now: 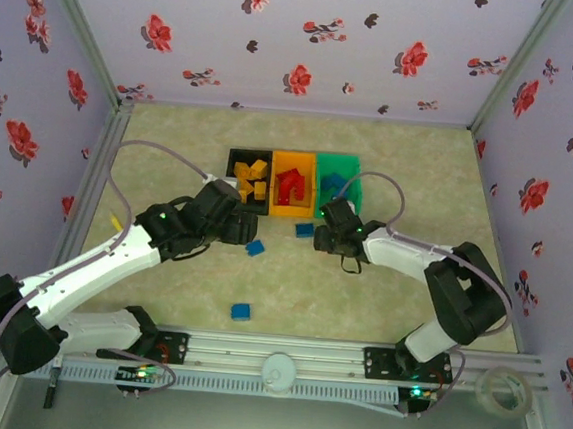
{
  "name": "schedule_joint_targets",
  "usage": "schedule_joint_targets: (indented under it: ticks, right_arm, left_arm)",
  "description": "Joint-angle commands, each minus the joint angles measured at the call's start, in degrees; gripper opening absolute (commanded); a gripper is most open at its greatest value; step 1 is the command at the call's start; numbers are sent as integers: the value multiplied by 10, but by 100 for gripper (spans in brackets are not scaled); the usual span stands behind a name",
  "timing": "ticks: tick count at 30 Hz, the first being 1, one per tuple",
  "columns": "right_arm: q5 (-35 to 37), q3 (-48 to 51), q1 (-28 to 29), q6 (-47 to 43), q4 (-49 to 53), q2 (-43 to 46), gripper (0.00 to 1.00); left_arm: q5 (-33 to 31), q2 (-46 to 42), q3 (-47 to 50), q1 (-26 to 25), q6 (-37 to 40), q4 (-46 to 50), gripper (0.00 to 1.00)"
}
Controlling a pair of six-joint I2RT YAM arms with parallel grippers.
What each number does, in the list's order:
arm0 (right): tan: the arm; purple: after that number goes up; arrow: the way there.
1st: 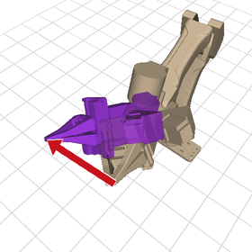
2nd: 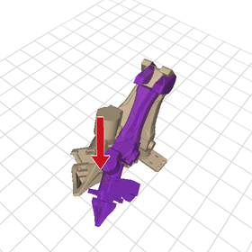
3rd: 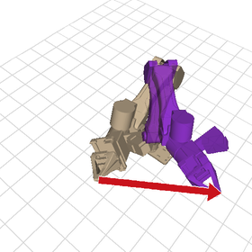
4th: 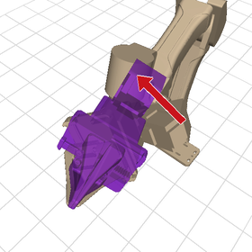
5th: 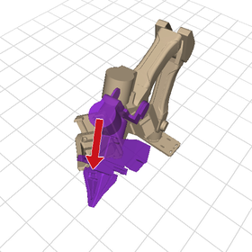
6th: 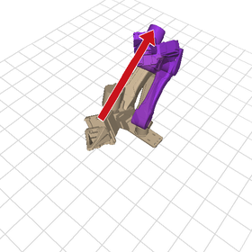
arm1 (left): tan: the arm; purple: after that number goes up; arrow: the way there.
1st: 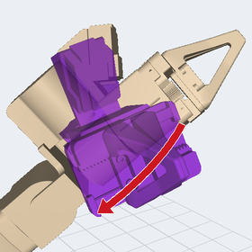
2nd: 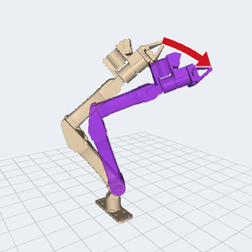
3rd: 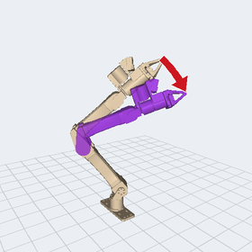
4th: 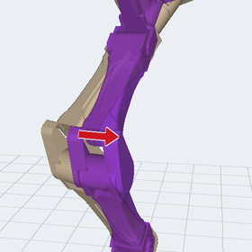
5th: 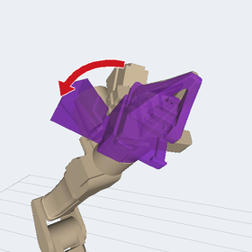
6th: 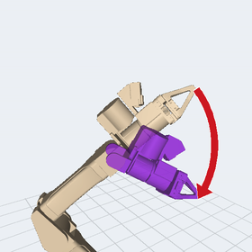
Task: Sort the legos into containers by color
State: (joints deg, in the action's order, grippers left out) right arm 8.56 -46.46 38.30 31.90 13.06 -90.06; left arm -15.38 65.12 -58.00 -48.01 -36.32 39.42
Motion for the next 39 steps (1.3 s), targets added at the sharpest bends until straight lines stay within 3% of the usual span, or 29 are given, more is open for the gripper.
schedule_joint_targets:
  ticks: [1, 10, 18, 32, 39]
  right_arm:
    - [1, -22, 4, 7, -4, -23, 49]
    - [2, -39, 9, 4, 2, -49, 43]
    - [7, -42, 10, 0, 22, -36, 29]
    - [26, -90, 21, -24, 97, 89, 28]
    - [36, -184, 21, -66, 131, 78, 28]
  left_arm:
    - [-7, 2, 4, -2, -3, 4, 82]
    - [-8, 1, 5, -3, 1, 5, 82]
    - [-8, 2, 4, -3, 6, 4, 81]
    - [-3, -3, -1, -2, 10, 5, 81]
    - [0, -2, -3, -10, 3, 3, 80]
